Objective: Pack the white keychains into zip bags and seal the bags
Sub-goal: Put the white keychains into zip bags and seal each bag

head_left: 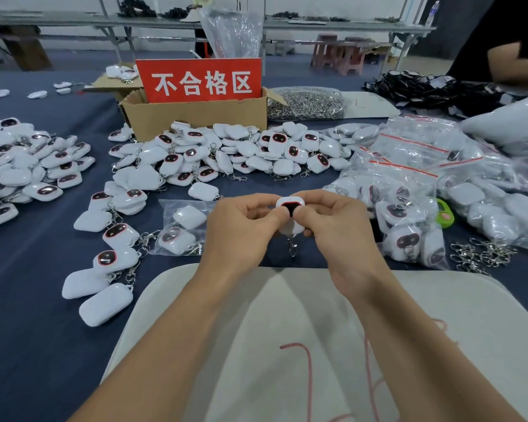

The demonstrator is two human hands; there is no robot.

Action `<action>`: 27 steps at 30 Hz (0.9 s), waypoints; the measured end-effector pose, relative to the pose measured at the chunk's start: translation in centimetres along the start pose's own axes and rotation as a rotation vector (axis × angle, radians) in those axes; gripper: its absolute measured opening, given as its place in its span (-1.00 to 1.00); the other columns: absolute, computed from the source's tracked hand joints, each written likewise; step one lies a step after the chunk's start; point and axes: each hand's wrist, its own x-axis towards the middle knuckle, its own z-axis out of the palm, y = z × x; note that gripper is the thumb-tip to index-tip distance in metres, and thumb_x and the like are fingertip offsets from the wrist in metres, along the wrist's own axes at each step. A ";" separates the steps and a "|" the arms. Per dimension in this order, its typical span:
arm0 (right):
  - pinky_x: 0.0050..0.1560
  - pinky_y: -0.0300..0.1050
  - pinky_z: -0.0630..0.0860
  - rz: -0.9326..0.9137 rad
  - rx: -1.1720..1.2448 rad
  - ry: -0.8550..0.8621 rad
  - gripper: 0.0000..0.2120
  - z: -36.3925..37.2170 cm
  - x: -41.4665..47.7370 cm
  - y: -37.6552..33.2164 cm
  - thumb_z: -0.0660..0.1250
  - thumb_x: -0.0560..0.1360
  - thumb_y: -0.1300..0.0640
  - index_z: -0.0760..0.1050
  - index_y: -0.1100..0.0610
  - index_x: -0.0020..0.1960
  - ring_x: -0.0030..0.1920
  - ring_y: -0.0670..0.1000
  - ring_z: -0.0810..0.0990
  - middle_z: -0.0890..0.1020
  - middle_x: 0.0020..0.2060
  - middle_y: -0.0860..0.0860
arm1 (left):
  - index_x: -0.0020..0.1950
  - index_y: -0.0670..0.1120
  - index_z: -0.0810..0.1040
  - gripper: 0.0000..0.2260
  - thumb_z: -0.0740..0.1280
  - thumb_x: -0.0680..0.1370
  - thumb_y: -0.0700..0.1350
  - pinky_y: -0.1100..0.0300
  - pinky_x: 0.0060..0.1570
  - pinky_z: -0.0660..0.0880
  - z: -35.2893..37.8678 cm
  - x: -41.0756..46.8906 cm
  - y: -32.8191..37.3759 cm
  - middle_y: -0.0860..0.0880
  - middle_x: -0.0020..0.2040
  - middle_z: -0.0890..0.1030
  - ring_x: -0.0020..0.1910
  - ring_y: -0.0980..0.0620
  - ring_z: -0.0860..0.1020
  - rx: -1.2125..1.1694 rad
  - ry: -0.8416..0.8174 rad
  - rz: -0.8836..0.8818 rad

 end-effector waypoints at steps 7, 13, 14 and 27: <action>-0.29 -0.41 0.45 -0.054 0.001 -0.056 -0.72 0.3 -0.1 0.0 0.37 0.49 0.34 0.72 -0.02 -0.08 -0.33 -0.18 0.63 0.75 -0.26 -0.02 | -0.11 0.28 0.71 -0.89 0.43 0.52 0.04 0.19 -0.29 0.49 0.1 -0.1 0.0 0.13 -0.31 0.70 -0.31 0.10 0.65 0.089 0.065 0.075; -0.31 -0.31 0.48 -0.003 0.004 -0.044 -0.79 0.4 -0.4 -0.1 0.43 0.42 0.30 0.72 0.02 -0.08 -0.37 -0.17 0.60 0.74 -0.31 -0.05 | -0.07 0.11 0.74 -0.93 0.49 0.54 -0.08 0.40 -0.30 0.48 0.0 0.4 0.1 0.13 -0.25 0.74 -0.26 0.17 0.69 -0.061 0.113 0.013; -0.33 -0.31 0.47 0.006 0.011 -0.043 -0.81 0.4 -0.4 -0.2 0.44 0.41 0.29 0.72 0.03 -0.11 -0.40 -0.17 0.57 0.72 -0.34 -0.06 | -0.07 0.11 0.74 -0.92 0.50 0.54 -0.08 0.39 -0.28 0.49 0.0 0.4 0.1 0.13 -0.24 0.74 -0.25 0.17 0.70 -0.069 0.112 0.010; -0.29 -0.34 0.54 -0.103 -0.142 0.037 -0.82 0.3 -0.3 0.0 0.46 0.45 0.22 0.70 -0.06 -0.14 -0.26 -0.07 0.73 0.75 -0.30 -0.12 | -0.10 0.20 0.71 -0.90 0.50 0.52 -0.03 0.47 -0.26 0.44 0.1 0.1 -0.1 0.24 -0.23 0.72 -0.21 0.29 0.67 0.093 0.125 0.061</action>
